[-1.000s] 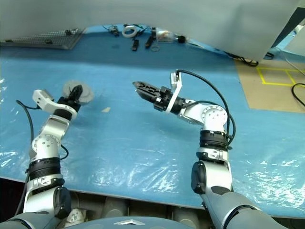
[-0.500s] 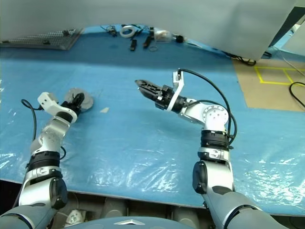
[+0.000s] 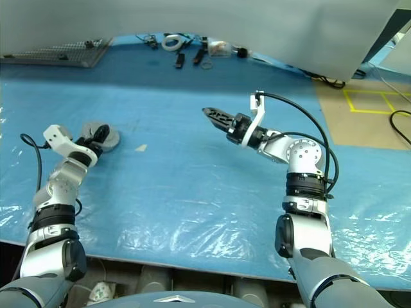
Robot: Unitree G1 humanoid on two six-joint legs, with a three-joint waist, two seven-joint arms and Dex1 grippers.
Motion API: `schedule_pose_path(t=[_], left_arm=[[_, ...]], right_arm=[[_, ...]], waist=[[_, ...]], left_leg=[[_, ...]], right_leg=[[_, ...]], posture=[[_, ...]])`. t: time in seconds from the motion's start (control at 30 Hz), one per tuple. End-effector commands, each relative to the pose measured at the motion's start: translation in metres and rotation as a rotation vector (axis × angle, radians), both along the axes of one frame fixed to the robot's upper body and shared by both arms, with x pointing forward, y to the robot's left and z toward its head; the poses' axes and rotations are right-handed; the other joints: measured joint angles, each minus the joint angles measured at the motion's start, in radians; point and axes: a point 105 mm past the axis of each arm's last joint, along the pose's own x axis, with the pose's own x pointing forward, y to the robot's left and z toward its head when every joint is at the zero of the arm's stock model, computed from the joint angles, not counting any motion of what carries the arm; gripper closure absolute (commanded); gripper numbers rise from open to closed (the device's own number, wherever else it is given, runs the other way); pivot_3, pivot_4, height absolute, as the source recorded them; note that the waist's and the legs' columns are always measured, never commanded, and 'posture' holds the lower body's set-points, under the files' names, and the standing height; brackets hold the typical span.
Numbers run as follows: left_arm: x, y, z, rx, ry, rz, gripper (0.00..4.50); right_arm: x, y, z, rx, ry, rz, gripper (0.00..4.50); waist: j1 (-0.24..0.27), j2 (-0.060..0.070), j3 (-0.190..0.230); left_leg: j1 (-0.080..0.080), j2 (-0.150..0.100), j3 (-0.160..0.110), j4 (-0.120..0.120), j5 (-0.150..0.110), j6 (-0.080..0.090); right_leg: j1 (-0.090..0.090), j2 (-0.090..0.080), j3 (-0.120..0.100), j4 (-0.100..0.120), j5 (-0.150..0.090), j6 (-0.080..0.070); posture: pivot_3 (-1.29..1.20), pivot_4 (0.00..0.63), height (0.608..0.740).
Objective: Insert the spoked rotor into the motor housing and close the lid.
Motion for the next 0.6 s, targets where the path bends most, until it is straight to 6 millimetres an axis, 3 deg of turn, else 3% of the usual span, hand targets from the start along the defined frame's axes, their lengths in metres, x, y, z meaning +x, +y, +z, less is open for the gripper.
schedule_pose_path(t=[0.03,0.2,0.33,0.5,0.6], left_arm=[[-0.002,0.008,0.023,0.046,-0.068,0.009,0.02],[-0.015,0.019,0.03,0.147,-0.052,-0.023,0.02],[-0.036,0.028,0.051,0.278,-0.049,-0.164,0.02],[-0.068,0.021,0.077,0.426,-0.057,-0.432,0.02],[-0.075,0.017,0.095,0.485,-0.086,-0.515,0.02]], right_arm=[[-0.003,0.002,0.006,0.012,-0.036,0.013,1.48],[-0.005,0.003,0.005,0.007,-0.038,0.02,1.48],[-0.008,0.003,0.003,-0.004,-0.043,0.033,1.48],[-0.019,0.008,-0.001,-0.063,-0.091,0.089,1.48],[-0.027,0.01,-0.002,-0.126,-0.168,0.132,1.48]], waist=[[0.001,0.0,0.0],[-0.001,0.0,0.0],[-0.004,0.0,0.0],[0.001,0.001,0.0],[0.004,0.001,0.001]], left_leg=[[0.0,0.0,0.0,0.0,0.0,0.0],[0.0,0.0,0.0,0.0,0.0,0.0],[0.0,0.001,0.0,0.0,0.0,0.0],[0.001,0.0,0.0,0.0,0.0,0.0],[0.001,0.0,0.0,0.0,0.0,0.0]], right_leg=[[0.0,0.0,0.0,0.0,0.0,0.0],[0.0,0.0,0.0,0.0,0.0,0.0],[0.0,0.0,0.0,0.0,0.0,0.0],[-0.001,0.0,0.0,-0.001,0.0,0.0],[0.0,-0.001,0.0,0.0,0.0,0.0]], posture=[[0.0,0.15,0.74],[0.0,0.15,0.74],[0.0,0.15,0.74],[0.0,0.15,0.74],[0.0,0.15,0.74]])
